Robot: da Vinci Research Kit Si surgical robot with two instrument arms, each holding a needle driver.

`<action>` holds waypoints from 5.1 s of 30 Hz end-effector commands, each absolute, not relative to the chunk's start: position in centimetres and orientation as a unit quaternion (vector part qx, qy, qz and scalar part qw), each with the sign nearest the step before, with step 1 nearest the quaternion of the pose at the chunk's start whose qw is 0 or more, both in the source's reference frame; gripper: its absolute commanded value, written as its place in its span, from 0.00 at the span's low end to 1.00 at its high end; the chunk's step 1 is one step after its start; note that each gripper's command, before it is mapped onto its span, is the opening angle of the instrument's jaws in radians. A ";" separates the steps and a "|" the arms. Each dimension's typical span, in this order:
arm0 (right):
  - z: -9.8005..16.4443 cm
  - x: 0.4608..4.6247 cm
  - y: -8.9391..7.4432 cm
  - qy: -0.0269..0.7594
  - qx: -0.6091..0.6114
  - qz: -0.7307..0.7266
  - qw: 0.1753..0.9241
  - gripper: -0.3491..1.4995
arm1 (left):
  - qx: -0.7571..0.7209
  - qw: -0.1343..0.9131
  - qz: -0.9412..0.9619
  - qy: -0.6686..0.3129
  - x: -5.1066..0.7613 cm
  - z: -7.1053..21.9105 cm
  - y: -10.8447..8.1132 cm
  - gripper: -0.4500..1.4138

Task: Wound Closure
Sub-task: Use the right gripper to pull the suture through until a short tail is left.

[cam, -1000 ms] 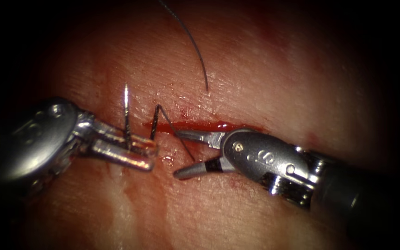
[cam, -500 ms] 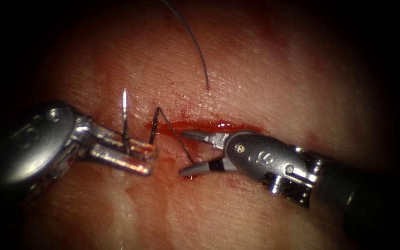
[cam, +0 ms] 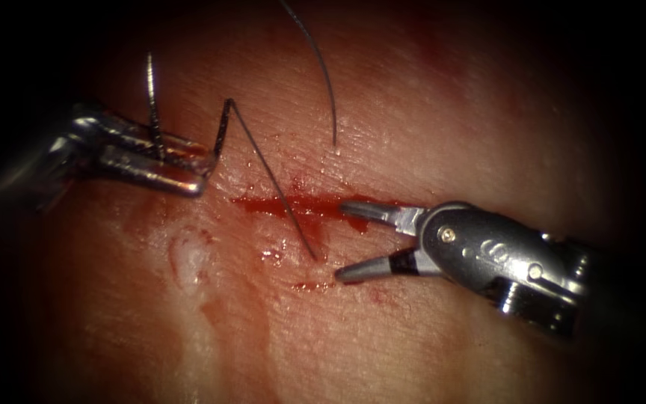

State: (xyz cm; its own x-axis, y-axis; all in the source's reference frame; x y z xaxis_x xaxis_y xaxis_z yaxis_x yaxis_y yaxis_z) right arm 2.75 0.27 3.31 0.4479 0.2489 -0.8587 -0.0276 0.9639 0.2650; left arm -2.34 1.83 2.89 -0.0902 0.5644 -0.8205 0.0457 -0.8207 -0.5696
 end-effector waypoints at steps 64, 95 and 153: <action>2.0 2.92 -0.3 0.512 0.263 0.190 0.795 0.00 | -0.673 0.168 0.703 -0.157 -2.36 3.4 1.4 0.00; 3.3 3.13 0.1 0.509 0.111 0.173 0.836 0.78 | -0.659 0.209 0.713 -0.115 -1.70 3.3 1.7 0.00; 2.5 2.37 -0.3 0.524 0.117 0.142 0.831 0.87 | -0.656 0.259 0.706 -0.070 -0.84 3.3 1.8 0.00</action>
